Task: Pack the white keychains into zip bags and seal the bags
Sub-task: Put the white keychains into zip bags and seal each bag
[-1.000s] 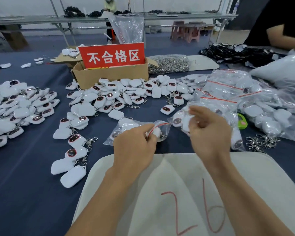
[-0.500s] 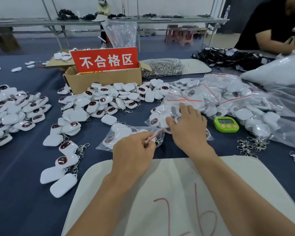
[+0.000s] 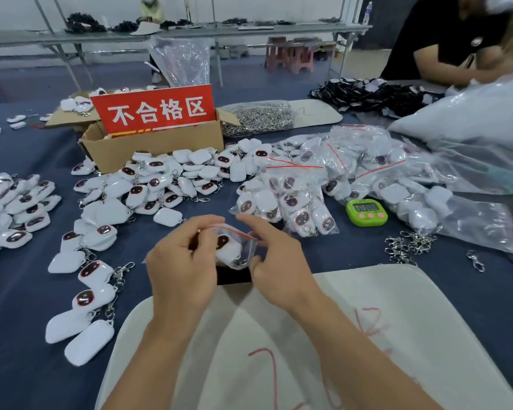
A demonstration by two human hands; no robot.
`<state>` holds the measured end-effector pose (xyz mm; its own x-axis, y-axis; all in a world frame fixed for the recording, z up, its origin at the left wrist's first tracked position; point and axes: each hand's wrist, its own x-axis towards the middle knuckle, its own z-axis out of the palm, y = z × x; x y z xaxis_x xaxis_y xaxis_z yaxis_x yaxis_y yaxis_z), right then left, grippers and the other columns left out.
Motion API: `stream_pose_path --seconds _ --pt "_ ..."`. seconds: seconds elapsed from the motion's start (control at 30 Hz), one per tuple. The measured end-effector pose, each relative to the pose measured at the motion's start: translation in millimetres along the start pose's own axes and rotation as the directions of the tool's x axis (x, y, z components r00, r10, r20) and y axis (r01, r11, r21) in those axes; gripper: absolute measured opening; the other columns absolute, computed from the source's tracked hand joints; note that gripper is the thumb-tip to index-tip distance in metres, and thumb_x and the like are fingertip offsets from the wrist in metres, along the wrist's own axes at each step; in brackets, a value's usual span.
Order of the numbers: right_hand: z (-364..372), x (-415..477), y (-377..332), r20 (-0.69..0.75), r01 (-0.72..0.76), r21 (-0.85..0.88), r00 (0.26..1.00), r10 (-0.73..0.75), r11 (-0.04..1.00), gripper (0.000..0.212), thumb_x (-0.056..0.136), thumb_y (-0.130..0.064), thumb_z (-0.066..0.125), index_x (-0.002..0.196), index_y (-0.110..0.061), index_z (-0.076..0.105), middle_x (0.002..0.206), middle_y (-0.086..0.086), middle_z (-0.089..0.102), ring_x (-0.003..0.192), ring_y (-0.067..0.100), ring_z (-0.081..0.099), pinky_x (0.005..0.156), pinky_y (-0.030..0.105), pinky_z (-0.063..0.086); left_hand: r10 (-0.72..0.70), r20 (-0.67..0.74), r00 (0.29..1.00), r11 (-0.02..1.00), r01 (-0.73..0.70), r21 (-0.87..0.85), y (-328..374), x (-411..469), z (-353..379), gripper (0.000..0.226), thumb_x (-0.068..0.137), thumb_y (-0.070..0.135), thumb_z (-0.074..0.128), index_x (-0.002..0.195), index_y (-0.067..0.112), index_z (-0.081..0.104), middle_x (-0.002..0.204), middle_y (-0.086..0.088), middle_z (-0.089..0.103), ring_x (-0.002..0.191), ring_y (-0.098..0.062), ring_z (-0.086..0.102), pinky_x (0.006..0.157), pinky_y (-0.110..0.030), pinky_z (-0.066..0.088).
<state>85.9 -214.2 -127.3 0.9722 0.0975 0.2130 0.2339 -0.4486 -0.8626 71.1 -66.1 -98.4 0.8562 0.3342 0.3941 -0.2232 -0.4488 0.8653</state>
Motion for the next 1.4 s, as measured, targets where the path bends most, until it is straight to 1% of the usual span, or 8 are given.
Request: stream_pose_path --seconds 0.1,0.2,0.3,0.53,0.73,0.83,0.93,1.4 --pt "-6 3 -7 -0.013 0.002 0.131 1.000 -0.001 0.991 0.060 0.084 0.006 0.066 0.134 -0.026 0.066 0.121 -0.008 0.074 0.105 0.010 0.071 0.100 0.031 0.055 -0.036 0.044 0.998 0.998 0.038 -0.041 5 10 -1 0.031 0.074 0.044 0.052 0.091 0.057 0.074 0.065 0.013 0.067 0.056 -0.005 0.055 0.057 -0.018 0.045" --pt "-16 14 -18 -0.092 0.009 0.217 0.996 0.011 0.976 0.030 0.088 0.004 0.071 0.101 -0.022 0.077 0.093 -0.016 0.078 0.088 0.003 0.073 0.087 0.022 0.058 -0.075 0.072 0.995 0.994 0.080 -0.069 14 27 -2 0.032 0.074 0.041 0.053 0.091 0.056 0.075 0.074 0.020 0.073 0.066 -0.001 0.065 0.065 -0.028 0.051" --pt "-30 27 -29 -0.143 0.015 0.217 0.990 0.017 0.976 0.016 0.091 -0.001 0.073 0.099 -0.014 0.079 0.084 -0.018 0.076 0.081 0.001 0.071 0.082 0.021 0.058 -0.100 0.045 0.994 0.990 0.104 -0.095 24 47 -6 0.030 0.075 0.036 0.055 0.084 0.055 0.077 0.079 0.024 0.075 0.069 0.003 0.066 0.067 -0.025 0.050" --pt "-57 36 -52 -0.240 0.104 0.241 0.970 -0.044 0.965 0.019 0.090 -0.007 0.072 0.089 -0.026 0.077 0.080 -0.017 0.075 0.074 0.001 0.068 0.072 0.012 0.050 -0.176 0.130 0.976 0.961 0.199 -0.192 30 64 -22 0.027 0.077 0.025 0.064 0.087 0.042 0.082 0.060 0.017 0.064 0.055 -0.003 0.041 0.060 -0.019 0.040" --pt "-50 29 -46 -0.036 -0.064 0.188 0.997 0.072 0.980 0.014 0.093 -0.009 0.071 0.084 -0.017 0.077 0.067 -0.004 0.071 0.060 0.005 0.060 0.064 0.033 0.054 -0.271 0.230 0.935 0.915 0.324 -0.239 16 59 -23 0.016 0.089 0.016 0.065 0.085 0.017 0.081 0.078 0.005 0.067 0.058 -0.006 0.038 0.058 -0.018 0.039" --pt "-53 31 -47 -0.119 -0.068 0.260 0.988 0.101 0.963 0.017 0.092 -0.009 0.070 0.079 -0.017 0.076 0.073 0.006 0.073 0.066 0.023 0.065 0.073 0.045 0.057 -0.171 0.362 0.916 0.912 0.286 -0.294 15 55 -35 0.013 0.086 0.024 0.075 0.097 0.028 0.081 0.103 0.007 0.077 0.076 -0.004 0.062 0.077 -0.016 0.051" --pt "-57 32 -51 -0.153 -0.105 0.302 0.976 0.157 0.947 0.018 0.093 -0.008 0.072 0.079 -0.018 0.077 0.070 -0.001 0.074 0.064 0.012 0.065 0.074 0.044 0.060 -0.130 0.321 0.938 0.931 0.227 -0.287 19 51 -35 0.034 0.083 0.004 0.081 0.094 0.035 0.083 0.093 0.004 0.080 0.083 -0.004 0.072 0.074 -0.010 0.052" --pt "-79 19 -56 -0.150 -0.116 0.405 0.970 0.191 0.907 0.019 0.082 -0.013 0.078 0.068 -0.027 0.078 0.055 0.000 0.065 0.049 0.012 0.050 0.055 0.027 0.046 -0.211 0.218 0.953 0.901 0.276 -0.334 27 39 -32 0.007 0.073 0.033 0.082 0.077 0.039 0.083 0.061 0.010 0.068 0.058 -0.005 0.053 0.059 -0.011 0.047"
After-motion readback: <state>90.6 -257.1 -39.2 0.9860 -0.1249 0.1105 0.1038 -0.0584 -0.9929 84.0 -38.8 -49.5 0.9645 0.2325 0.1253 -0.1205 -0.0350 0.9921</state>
